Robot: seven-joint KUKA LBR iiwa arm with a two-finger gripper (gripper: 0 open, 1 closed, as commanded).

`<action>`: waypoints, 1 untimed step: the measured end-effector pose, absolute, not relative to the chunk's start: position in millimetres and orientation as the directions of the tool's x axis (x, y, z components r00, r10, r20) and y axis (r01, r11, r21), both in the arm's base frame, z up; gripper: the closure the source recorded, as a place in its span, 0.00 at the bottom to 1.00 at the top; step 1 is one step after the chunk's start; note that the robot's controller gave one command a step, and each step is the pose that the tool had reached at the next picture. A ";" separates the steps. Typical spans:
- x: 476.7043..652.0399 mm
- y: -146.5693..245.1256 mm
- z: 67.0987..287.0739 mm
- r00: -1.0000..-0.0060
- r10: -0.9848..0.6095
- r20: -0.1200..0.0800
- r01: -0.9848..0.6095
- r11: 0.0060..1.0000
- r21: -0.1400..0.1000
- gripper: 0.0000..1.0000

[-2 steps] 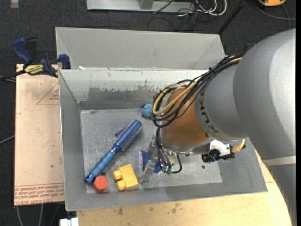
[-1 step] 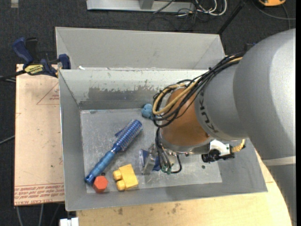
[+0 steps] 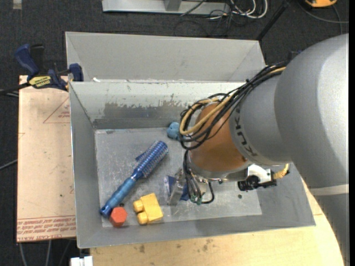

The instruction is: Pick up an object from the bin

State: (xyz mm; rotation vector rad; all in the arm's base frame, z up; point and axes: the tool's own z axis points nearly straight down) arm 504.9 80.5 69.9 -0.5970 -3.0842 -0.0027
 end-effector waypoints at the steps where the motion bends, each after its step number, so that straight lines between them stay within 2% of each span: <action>1: 505.9 80.5 109.1 -0.928 0.372 -0.003 0.372 0.928 0.003 1.00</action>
Offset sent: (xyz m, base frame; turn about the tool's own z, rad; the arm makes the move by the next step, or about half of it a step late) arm 0.0000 -0.0002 0.0375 0.0000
